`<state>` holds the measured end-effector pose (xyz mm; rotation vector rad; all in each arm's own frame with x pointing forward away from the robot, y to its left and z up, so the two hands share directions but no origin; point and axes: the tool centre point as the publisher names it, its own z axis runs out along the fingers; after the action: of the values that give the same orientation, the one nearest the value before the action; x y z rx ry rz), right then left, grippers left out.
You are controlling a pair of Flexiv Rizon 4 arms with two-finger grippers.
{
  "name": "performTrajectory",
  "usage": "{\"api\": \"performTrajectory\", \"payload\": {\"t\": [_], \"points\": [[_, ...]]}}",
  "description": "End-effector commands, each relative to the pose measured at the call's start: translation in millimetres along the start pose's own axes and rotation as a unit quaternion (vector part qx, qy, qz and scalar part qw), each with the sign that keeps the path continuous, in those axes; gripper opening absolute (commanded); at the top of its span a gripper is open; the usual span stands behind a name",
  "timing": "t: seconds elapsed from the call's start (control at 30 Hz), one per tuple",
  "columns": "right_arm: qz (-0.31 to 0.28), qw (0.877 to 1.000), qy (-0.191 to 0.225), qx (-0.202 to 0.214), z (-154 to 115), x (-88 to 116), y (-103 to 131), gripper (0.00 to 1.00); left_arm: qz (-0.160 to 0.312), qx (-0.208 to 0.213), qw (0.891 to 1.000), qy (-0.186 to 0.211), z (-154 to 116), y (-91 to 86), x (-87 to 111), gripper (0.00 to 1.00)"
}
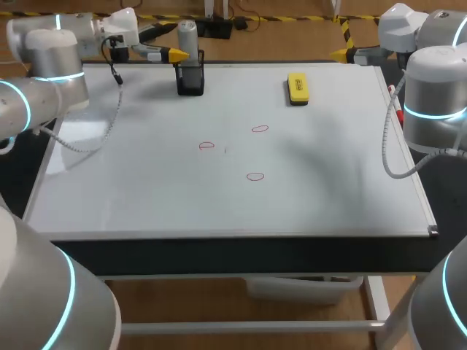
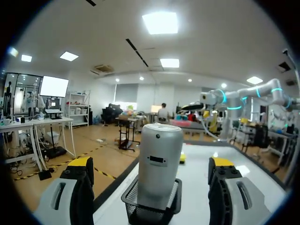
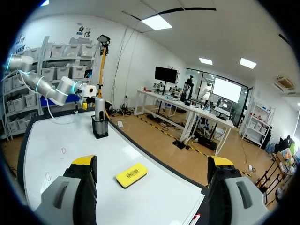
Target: Pick up the inspection probe, press it on each red-marked spot on the whiteboard one by one, put down the probe, pick up the eraser, and wipe off all the red marks.
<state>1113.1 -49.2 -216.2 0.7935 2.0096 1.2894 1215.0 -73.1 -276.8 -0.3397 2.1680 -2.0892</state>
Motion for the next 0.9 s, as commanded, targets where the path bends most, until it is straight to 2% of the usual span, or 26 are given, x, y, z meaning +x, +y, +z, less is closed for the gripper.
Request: {"api": "performTrajectory", "payload": {"t": [0.03, 0.27, 0.6, 0.9], "points": [[0.0, 1.0, 0.001, 0.001, 0.2, -0.5, 0.0, 1.0, -0.001, 0.004, 0.991, 0.133, 14.0, 3.5, -13.9, 1.0], [0.0, 1.0, 0.001, 0.001, 0.2, -0.5, 0.0, 1.0, 0.001, 0.007, 0.992, 0.129, 23.9, 2.3, -14.5, 1.0], [0.0, 1.0, 0.001, 0.001, 0.2, -0.5, 0.0, 1.0, -0.01, 0.034, 0.994, 0.099, 37.7, -0.2, -7.6, 1.0], [0.0, 1.0, 0.001, 0.001, 0.2, -0.5, 0.0, 1.0, -0.007, 0.033, 0.995, 0.093, 49.2, -2.8, -0.7, 1.0]]}}
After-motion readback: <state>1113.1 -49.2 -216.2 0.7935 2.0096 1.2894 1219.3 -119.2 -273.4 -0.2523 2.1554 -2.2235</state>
